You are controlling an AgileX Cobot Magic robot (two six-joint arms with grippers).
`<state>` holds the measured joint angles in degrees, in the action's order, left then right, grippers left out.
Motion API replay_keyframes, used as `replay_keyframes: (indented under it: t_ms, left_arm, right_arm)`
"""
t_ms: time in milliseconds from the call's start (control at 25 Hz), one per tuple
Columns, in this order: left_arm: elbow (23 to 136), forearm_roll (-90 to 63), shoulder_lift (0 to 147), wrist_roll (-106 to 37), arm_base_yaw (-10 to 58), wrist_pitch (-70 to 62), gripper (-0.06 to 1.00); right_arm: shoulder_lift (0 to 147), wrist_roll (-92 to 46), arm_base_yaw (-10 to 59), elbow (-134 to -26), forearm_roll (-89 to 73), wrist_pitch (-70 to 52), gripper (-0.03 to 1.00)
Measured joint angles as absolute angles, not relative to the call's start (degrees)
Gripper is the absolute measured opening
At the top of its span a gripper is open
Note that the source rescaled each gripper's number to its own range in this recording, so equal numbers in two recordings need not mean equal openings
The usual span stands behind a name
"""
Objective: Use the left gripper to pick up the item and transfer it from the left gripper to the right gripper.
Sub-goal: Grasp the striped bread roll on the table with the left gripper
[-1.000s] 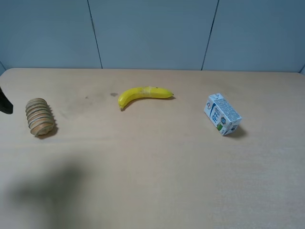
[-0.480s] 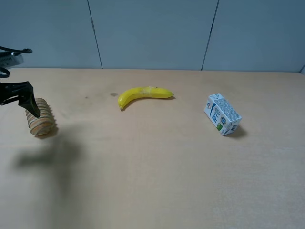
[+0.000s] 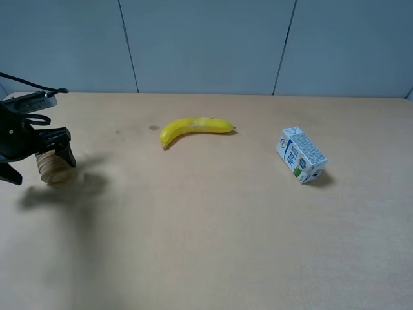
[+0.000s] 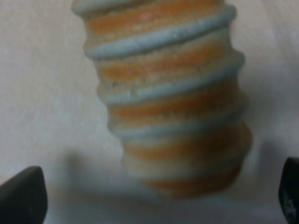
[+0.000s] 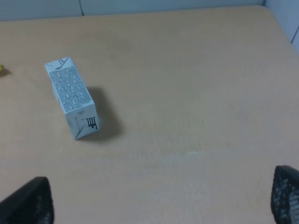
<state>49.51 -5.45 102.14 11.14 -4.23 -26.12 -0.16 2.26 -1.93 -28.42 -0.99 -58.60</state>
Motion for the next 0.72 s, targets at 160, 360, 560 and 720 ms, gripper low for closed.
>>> replay_keyframes:
  t_ms: [160,360,560,720]
  left_arm:
    - [50.3,-5.5,104.6,11.5,-4.2,-24.1,1.0]
    - [51.9,-5.2,106.0,11.5,-4.2,-23.7,1.0]
    - [52.3,-5.2,106.0,11.9,-4.2,-23.9,0.95]
    - [52.3,-5.3,106.0,12.3,-4.2,-24.7,0.88]
  right_arm:
    - [-0.2,2.3,-1.9,-28.4,-1.0,-58.6,1.0]
    - [-0.2,2.3,-1.9,-28.4,-1.0,-58.6,1.0]
    - [-0.2,2.3,-1.9,-28.4,-1.0,-58.6,1.0]
    - [-0.2,2.3,-1.9,-28.4,-1.0,-58.6,1.0]
